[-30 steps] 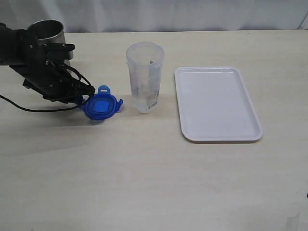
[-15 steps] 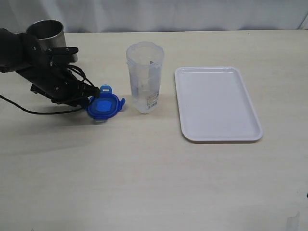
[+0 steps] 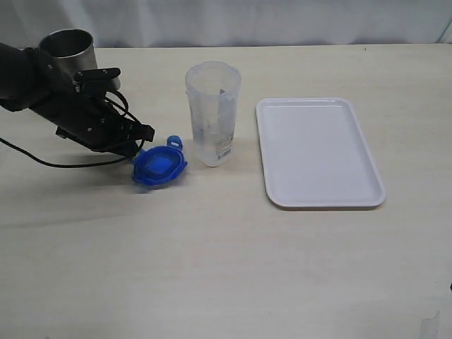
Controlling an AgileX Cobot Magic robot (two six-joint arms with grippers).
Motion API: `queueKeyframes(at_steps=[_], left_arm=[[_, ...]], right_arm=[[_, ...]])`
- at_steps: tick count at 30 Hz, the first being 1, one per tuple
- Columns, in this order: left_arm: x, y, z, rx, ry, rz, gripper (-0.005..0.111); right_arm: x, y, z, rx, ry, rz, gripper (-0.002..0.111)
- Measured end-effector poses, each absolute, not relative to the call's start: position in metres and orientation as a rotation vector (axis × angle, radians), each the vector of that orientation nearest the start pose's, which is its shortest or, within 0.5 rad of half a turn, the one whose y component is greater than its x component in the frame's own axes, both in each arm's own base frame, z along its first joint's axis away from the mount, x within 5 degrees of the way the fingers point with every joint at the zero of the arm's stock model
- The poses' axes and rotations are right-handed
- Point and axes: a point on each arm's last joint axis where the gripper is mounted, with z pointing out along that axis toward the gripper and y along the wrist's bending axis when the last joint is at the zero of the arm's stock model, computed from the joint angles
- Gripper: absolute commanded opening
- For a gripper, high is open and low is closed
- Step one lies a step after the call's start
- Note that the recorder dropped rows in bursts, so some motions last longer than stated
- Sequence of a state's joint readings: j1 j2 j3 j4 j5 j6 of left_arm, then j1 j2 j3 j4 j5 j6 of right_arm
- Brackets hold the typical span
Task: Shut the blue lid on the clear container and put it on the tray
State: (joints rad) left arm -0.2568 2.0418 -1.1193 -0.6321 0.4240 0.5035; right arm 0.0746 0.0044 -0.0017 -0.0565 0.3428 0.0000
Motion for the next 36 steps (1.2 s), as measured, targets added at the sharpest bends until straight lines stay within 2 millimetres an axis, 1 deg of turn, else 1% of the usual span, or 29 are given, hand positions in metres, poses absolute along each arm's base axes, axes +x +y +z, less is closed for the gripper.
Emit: queueKeyframes(at_steps=[2,8,11,18,21,24,27,31,34,36], left_arm=[[0.362,-0.118,0.104,0.309,2.755,-0.429,0.000],[0.362,-0.118,0.114,0.345,2.733,-0.429,0.000],[0.360,-0.118,0.124,0.385,2.714,-0.418,0.000],[0.356,-0.117,0.157,0.430,2.642,-0.414,0.000],[0.353,-0.116,0.167,0.462,2.626,-0.410,0.000],[0.349,-0.116,0.173,0.485,2.639,-0.420,0.000],[0.342,-0.113,0.165,0.457,2.677,-0.410,0.000],[0.327,-0.106,0.145,0.406,2.728,-0.358,0.000],[0.319,-0.102,0.135,0.390,2.753,-0.340,0.000],[0.317,-0.101,0.133,0.393,2.761,-0.333,0.000]], right_arm=[[0.054,0.002,0.183,-0.103,1.826,-0.002,0.004],[0.054,0.002,0.183,-0.103,1.826,-0.002,0.004],[0.054,0.002,0.183,-0.103,1.826,-0.002,0.004],[0.054,0.002,0.183,-0.103,1.826,-0.002,0.004],[0.054,0.002,0.183,-0.103,1.826,-0.002,0.004],[0.054,0.002,0.183,-0.103,1.826,-0.002,0.004],[0.054,0.002,0.183,-0.103,1.826,-0.002,0.004],[0.054,0.002,0.183,-0.103,1.826,-0.002,0.004],[0.054,0.002,0.183,-0.103,1.826,-0.002,0.004],[0.054,0.002,0.183,-0.103,1.826,-0.002,0.004]])
